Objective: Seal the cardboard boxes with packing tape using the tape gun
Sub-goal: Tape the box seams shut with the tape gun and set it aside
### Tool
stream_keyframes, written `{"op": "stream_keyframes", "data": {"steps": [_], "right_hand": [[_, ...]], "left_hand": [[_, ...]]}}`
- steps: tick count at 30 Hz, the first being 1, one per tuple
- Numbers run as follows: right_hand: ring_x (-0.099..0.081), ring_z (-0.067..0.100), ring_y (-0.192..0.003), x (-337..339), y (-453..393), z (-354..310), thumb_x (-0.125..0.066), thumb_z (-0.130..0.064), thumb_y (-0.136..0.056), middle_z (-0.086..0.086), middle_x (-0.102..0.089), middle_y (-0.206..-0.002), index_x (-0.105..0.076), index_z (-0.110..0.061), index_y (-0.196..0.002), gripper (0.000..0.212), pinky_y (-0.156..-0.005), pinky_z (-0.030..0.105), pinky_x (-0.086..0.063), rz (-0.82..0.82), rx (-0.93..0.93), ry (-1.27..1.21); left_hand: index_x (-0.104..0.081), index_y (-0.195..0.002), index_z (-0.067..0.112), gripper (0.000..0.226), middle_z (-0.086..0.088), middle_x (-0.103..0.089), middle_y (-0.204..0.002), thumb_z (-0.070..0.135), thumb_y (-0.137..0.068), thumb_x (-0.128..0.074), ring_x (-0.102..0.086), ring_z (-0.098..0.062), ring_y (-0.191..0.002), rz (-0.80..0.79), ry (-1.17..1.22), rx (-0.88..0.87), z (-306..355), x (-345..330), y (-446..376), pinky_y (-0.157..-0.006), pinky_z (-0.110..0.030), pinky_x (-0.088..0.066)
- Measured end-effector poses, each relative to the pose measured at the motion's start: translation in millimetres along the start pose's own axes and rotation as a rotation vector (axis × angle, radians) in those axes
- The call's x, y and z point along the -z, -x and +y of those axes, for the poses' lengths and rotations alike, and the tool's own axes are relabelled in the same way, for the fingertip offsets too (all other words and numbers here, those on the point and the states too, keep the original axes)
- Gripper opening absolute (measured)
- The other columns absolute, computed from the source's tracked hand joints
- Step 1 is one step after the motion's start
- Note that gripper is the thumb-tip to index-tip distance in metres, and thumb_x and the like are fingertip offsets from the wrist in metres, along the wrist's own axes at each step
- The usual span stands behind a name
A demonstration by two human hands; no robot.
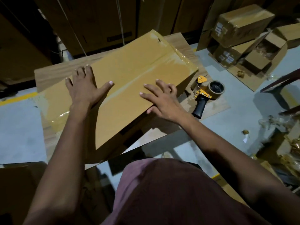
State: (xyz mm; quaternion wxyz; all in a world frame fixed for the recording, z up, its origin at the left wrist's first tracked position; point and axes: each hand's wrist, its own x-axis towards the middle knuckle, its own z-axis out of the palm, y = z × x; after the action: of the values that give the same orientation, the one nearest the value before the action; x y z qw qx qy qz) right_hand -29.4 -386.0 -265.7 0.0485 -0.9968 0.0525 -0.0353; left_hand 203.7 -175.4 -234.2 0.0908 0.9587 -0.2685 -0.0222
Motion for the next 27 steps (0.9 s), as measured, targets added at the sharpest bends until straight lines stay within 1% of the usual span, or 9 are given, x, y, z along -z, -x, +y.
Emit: {"op": "stream_keyframes", "data": {"steps": [4, 6, 8, 10, 13, 16, 21, 25, 27], "right_hand": [[-0.009, 0.039, -0.155, 15.8, -5.2, 44.9, -0.054, -0.04, -0.103, -0.004, -0.013, -0.172, -0.028, -0.053, -0.156, 0.061, -0.114, 0.068, -0.023, -0.065, -0.29, 0.048], [-0.014, 0.043, -0.153, 24.7, -8.1, 67.5, -0.048, -0.032, -0.107, 0.0, -0.011, -0.172, -0.028, -0.053, -0.157, 0.057, -0.115, 0.068, -0.02, -0.037, -0.553, -0.019], [-0.027, 0.043, -0.149, 38.4, -9.6, 76.3, -0.043, -0.026, -0.11, 0.01, -0.02, -0.169, -0.029, -0.041, -0.16, 0.055, -0.116, 0.06, -0.025, 0.027, -0.859, -0.275], [-0.039, 0.041, -0.145, 54.9, -5.4, 60.8, -0.038, -0.037, -0.111, 0.016, -0.032, -0.165, -0.024, -0.023, -0.164, 0.056, -0.117, 0.05, -0.035, 0.039, -0.999, -0.541], [-0.035, 0.04, -0.149, 55.4, 16.6, -13.4, -0.034, -0.06, -0.106, 0.018, -0.02, -0.169, -0.003, -0.019, -0.166, 0.079, -0.119, 0.049, -0.033, -0.148, -0.952, -0.708], [-0.039, 0.048, -0.141, 36.5, 40.3, -72.0, -0.038, -0.072, -0.099, 0.024, -0.001, -0.165, 0.014, -0.03, -0.163, 0.092, -0.112, 0.054, -0.04, -0.248, -0.906, -0.55], [-0.054, 0.051, -0.117, 26.7, 29.3, -42.5, -0.034, -0.061, -0.105, 0.03, -0.018, -0.155, -0.009, -0.022, -0.163, 0.075, -0.09, 0.048, -0.049, -0.005, -0.802, -0.342], [-0.059, 0.051, -0.109, 38.3, 10.3, -0.5, -0.034, -0.055, -0.108, 0.031, -0.026, -0.151, -0.019, -0.022, -0.162, 0.065, -0.089, 0.048, -0.049, -0.04, -0.609, -0.348], [-0.062, 0.05, -0.104, 46.5, -0.3, 26.6, -0.034, -0.054, -0.108, 0.028, -0.03, -0.149, -0.022, -0.025, -0.161, 0.062, -0.084, 0.045, -0.048, -0.064, -0.512, -0.351]], "left_hand": [[-0.039, -0.148, 0.014, 0.092, -0.023, -0.041, -0.149, 0.078, -0.083, -0.053, -0.038, -0.042, -0.136, -0.08, 0.004, 0.017, 26.7, 10.1, -9.7, -0.108, -0.062, -0.026], [-0.045, -0.139, 0.014, 0.087, -0.022, -0.043, -0.146, 0.08, -0.083, -0.051, -0.042, -0.042, -0.132, -0.098, -0.002, -0.011, 44.3, 7.8, -3.5, -0.104, -0.059, -0.03], [-0.044, -0.141, 0.015, 0.089, -0.022, -0.042, -0.148, 0.083, -0.083, -0.046, -0.044, -0.043, -0.129, -0.09, 0.005, -0.009, 63.3, -0.6, 7.5, -0.103, -0.056, -0.031], [-0.038, -0.149, 0.016, 0.094, -0.022, -0.036, -0.155, 0.084, -0.085, -0.04, -0.042, -0.045, -0.133, -0.071, -0.011, 0.028, 80.1, -7.8, 19.4, -0.105, -0.055, -0.03], [-0.035, -0.152, 0.015, 0.094, -0.022, -0.037, -0.155, 0.083, -0.087, -0.04, -0.043, -0.046, -0.131, -0.047, -0.021, 0.068, 94.0, -13.0, 31.9, -0.105, -0.054, -0.03], [-0.036, -0.152, 0.014, 0.093, -0.023, -0.041, -0.149, 0.081, -0.088, -0.041, -0.045, -0.045, -0.128, -0.04, -0.061, 0.084, 98.3, -13.7, 37.3, -0.104, -0.051, -0.032], [-0.035, -0.154, 0.016, 0.099, -0.025, -0.046, -0.139, 0.083, -0.082, -0.05, -0.045, -0.043, -0.128, -0.098, -0.04, 0.162, 105.0, -0.4, 33.7, -0.103, -0.049, -0.035], [-0.03, -0.156, 0.01, 0.102, -0.026, -0.045, -0.14, 0.081, -0.085, -0.049, -0.048, -0.042, -0.126, -0.099, -0.078, 0.269, 114.2, 5.4, 41.8, -0.101, -0.047, -0.039], [-0.028, -0.156, 0.007, 0.098, -0.025, -0.046, -0.138, 0.075, -0.089, -0.049, -0.053, -0.04, -0.12, -0.111, -0.109, 0.3, 120.2, 7.7, 49.4, -0.092, -0.043, -0.042]]}}
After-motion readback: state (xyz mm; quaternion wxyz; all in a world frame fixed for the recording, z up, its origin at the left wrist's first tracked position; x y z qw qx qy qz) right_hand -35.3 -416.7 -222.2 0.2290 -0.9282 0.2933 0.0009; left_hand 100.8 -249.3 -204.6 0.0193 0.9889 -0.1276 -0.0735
